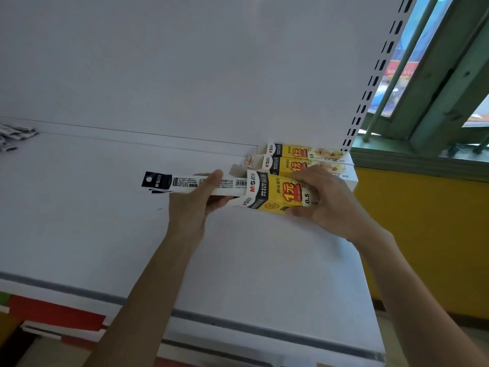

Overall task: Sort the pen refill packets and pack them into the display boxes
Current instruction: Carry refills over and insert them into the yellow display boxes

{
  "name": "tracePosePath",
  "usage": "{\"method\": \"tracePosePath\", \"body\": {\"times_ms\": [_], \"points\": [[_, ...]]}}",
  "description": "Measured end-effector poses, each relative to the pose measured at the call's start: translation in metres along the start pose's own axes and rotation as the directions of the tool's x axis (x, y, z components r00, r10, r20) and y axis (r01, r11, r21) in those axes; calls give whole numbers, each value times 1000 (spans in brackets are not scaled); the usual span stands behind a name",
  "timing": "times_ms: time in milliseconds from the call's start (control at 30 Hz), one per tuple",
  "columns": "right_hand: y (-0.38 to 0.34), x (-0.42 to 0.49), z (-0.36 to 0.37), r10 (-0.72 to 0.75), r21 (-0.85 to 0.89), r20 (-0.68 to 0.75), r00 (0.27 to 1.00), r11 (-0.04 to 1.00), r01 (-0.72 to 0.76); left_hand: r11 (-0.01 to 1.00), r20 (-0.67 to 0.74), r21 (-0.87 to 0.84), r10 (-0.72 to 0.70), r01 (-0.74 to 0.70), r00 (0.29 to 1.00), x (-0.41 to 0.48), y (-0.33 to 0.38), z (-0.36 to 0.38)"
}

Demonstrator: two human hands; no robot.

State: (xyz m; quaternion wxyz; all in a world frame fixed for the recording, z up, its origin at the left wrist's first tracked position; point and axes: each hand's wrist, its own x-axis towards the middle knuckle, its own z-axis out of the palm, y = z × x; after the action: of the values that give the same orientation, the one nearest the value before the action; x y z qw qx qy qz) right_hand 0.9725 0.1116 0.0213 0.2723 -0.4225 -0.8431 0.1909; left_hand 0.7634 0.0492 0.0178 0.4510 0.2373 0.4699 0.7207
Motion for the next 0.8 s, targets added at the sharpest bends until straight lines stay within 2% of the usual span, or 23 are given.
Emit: {"method": "tracePosePath", "body": {"times_ms": [100,200,300,433,567,667,733,800], "points": [[-2,0,5,-13,-68,26,1000,998,14,994,22,81,77,-79,997,0,0,0],[-7,0,6,-30,-82,43,999,996,33,998,6,33,56,-56,998,-1,-2,0],[-12,1,7,-54,-22,48,997,998,55,997,-43,-75,25,-28,999,-5,-3,1],[-15,-2,16,-72,-41,9,997,997,72,985,-86,105,148,-139,985,-7,1,4],[-19,-1,18,-93,-45,-13,996,995,92,979,-58,187,97,-84,994,-12,-4,17],[-20,1,18,-78,-49,-20,997,996,77,932,-9,360,45,-39,999,-12,-8,19],[-19,2,16,-39,-40,5,999,998,40,892,0,449,63,-56,998,-8,-5,13],[-16,2,14,-13,-24,12,1000,1000,14,920,-80,387,98,-60,992,0,7,0]]}}
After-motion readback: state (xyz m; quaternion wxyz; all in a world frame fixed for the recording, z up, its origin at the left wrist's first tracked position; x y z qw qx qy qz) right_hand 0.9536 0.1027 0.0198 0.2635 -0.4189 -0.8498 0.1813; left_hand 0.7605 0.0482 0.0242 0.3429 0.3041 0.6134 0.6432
